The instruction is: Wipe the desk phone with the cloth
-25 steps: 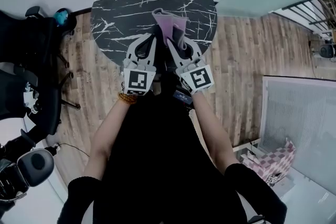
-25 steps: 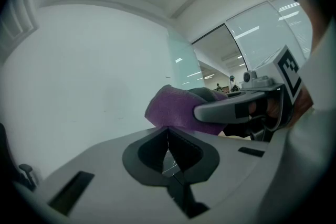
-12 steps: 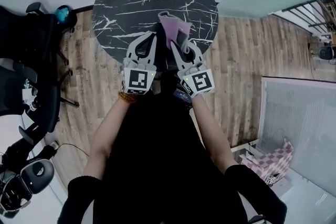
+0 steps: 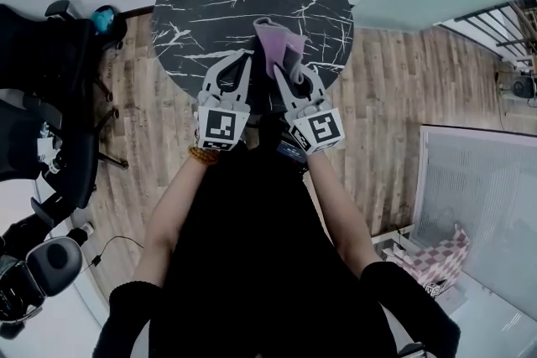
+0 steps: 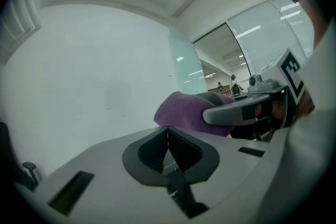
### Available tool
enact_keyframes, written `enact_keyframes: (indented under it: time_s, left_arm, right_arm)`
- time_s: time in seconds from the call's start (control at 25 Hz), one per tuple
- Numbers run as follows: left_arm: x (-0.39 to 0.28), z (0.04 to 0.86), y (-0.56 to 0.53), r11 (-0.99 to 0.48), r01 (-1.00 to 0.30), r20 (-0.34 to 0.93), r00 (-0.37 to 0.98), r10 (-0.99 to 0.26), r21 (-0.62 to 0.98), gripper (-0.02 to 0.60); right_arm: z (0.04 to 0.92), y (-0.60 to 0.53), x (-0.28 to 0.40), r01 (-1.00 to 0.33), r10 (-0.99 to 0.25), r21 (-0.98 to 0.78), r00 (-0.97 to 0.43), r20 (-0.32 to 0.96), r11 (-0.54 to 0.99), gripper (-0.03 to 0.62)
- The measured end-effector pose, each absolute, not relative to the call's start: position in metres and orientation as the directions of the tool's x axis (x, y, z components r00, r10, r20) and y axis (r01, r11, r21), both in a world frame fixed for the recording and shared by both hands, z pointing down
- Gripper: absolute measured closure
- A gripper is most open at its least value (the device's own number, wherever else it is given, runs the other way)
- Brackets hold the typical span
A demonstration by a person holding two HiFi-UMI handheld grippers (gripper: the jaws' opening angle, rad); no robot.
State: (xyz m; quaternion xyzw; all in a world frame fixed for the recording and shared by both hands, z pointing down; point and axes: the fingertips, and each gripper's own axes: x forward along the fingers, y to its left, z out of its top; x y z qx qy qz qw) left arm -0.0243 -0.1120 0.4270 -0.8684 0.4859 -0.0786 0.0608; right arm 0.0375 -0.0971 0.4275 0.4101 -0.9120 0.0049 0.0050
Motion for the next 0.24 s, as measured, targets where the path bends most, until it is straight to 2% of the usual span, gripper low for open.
enact_keyframes:
  time_s: [0.24]
  left_arm:
    - [-0.027,0.444,-0.113,-0.53,-0.83,0.121,0.516,-0.848,-0.174,0.568]
  right_arm:
    - [0.432,-0.1,0.031,-0.728,-0.728,0.004,-0.685,0.027,0.686,0.54]
